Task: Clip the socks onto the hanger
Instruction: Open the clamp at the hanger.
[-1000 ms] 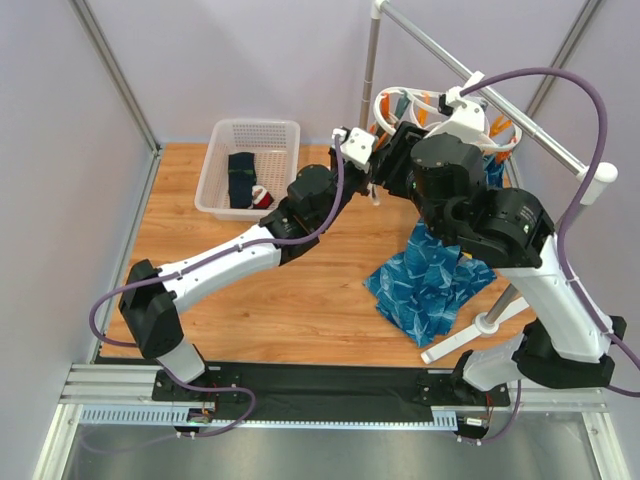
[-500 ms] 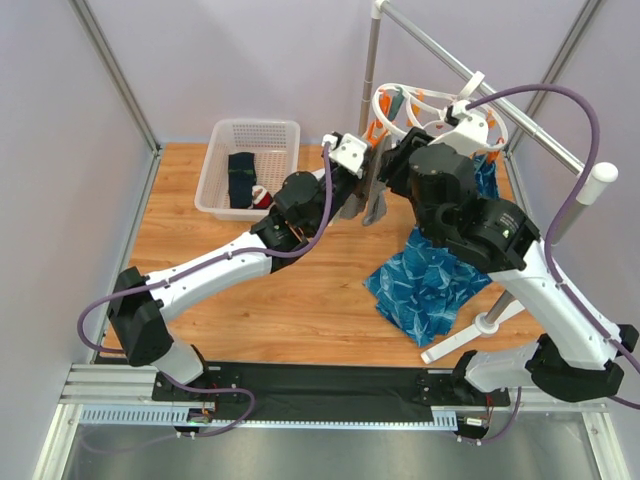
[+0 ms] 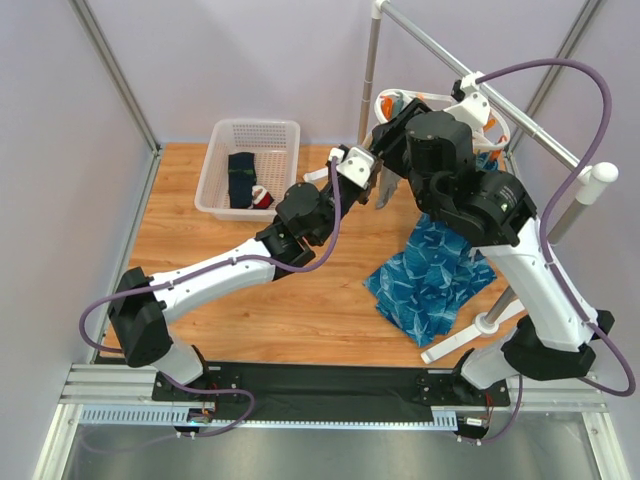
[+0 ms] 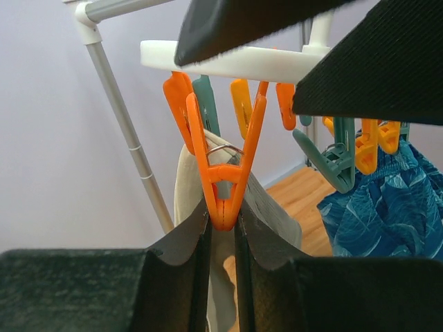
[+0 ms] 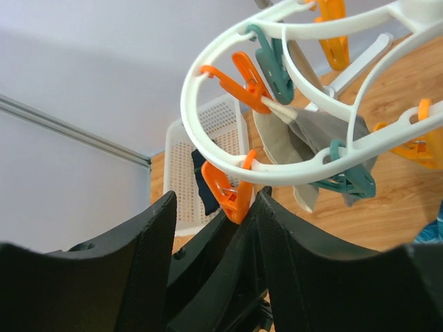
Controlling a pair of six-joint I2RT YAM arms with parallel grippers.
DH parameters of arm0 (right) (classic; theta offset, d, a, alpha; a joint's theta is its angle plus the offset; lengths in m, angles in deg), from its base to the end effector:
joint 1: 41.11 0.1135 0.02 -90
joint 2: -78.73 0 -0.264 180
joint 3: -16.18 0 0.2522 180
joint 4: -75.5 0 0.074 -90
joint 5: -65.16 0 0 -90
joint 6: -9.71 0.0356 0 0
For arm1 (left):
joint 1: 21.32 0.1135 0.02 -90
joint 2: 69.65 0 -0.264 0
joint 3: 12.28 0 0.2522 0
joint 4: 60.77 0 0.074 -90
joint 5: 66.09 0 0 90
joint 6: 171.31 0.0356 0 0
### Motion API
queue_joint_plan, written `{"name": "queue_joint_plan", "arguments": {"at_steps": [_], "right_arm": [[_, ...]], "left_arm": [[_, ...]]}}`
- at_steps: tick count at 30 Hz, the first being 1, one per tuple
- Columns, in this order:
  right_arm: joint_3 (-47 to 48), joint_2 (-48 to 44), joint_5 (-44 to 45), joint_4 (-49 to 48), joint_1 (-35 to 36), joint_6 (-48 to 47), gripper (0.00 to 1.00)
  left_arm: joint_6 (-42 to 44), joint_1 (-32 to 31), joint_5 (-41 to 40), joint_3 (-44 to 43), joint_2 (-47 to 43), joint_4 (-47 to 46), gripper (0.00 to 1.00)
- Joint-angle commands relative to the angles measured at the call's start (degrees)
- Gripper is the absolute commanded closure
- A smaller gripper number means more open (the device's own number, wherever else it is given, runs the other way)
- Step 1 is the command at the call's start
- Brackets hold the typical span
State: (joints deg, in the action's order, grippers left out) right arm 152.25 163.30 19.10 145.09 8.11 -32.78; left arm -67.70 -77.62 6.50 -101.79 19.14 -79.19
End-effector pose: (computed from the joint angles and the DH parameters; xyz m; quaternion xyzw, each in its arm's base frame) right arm 0.1799 0.1707 0.5428 0.2084 0.7539 0.2058 0.5881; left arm 0.2134 -0.3008 0.4160 0.2272 0.5403 -0.2114 0.7821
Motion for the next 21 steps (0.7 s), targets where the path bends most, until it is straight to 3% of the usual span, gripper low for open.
{"name": "queue_joint_plan", "arguments": {"at_steps": [1,9,15,21], "right_arm": [[2.59,1.03,0.27,5.34,-0.26,5.31,0.49],[9.44,5.42,2.73,10.70,-0.34,7.43,0.56],[9.36,7.09,3.16,11.05,-0.52,7.60,0.49],[9.45,8.06,1.67,9.47,-1.05,8.13,0.48]], "left_arm": [[4.23,-0.84,-1.75,-1.42,-0.47,-4.64,1.00],[7.66,-1.19,-2.63,-1.86,1.12,-6.40,1.00],[10.91,-1.36,-2.81,-1.60,1.91,-7.63,1.00],[11.01,-1.36,-1.49,-1.16,1.65,-8.24,1.00]]}}
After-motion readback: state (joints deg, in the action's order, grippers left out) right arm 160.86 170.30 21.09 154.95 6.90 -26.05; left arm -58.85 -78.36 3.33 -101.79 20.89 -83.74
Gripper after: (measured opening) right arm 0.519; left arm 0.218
